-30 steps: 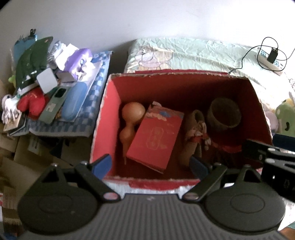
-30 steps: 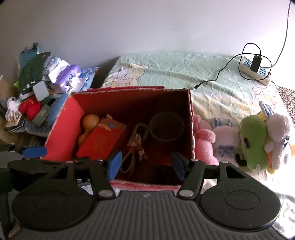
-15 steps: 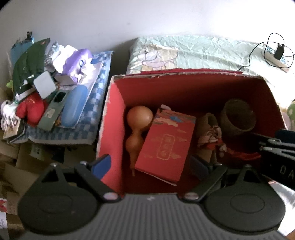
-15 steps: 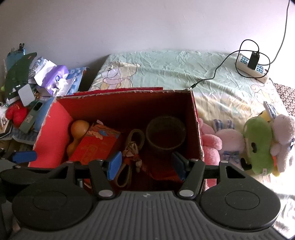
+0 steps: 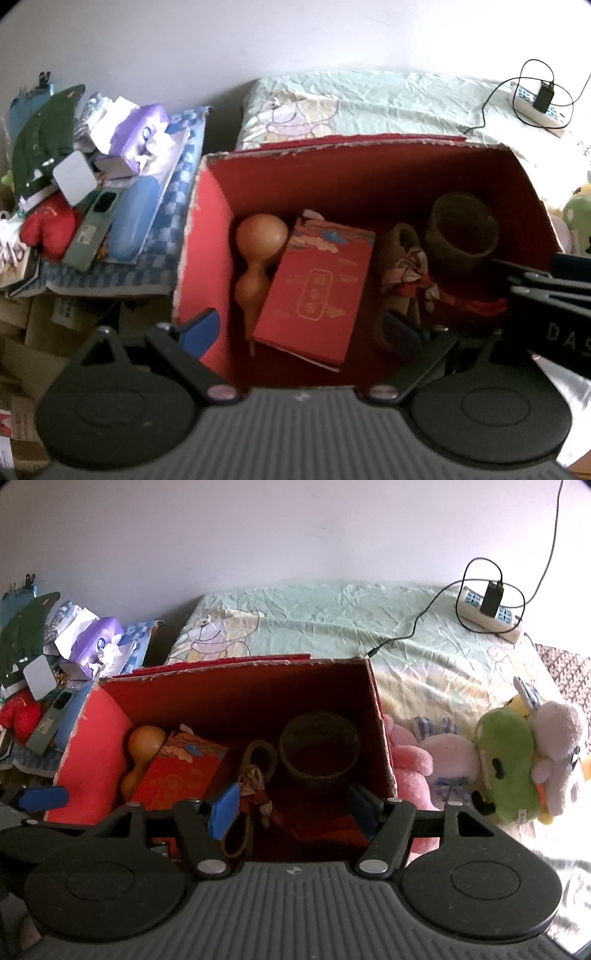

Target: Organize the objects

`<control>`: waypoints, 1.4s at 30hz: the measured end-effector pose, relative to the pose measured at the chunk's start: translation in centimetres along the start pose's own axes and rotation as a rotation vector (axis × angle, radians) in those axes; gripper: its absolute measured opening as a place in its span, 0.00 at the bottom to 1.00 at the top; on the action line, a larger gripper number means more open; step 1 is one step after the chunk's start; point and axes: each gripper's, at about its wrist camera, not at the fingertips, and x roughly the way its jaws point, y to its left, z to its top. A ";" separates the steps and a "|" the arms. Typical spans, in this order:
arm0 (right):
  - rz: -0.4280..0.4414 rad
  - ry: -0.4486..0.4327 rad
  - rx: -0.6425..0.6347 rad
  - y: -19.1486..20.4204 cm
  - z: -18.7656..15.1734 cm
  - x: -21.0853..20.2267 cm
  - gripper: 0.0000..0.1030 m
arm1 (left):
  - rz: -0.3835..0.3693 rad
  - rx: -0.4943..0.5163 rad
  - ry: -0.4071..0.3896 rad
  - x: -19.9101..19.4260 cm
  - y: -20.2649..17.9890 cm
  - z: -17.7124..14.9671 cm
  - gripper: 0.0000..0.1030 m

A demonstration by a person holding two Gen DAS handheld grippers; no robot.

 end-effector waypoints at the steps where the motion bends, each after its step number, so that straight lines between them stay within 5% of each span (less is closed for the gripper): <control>1: 0.002 0.000 -0.001 -0.1 0.0 0.0 0.66 | 0.001 0.001 -0.001 0.0 -0.2 0.0 0.93; 29: 0.030 0.002 -0.041 -0.4 0.7 2.1 0.69 | 0.044 -0.068 0.004 1.7 -0.3 -0.1 0.92; 42: 0.000 0.008 -0.020 -0.5 0.2 2.4 0.68 | -0.005 -0.063 0.011 2.7 -0.3 -0.2 0.93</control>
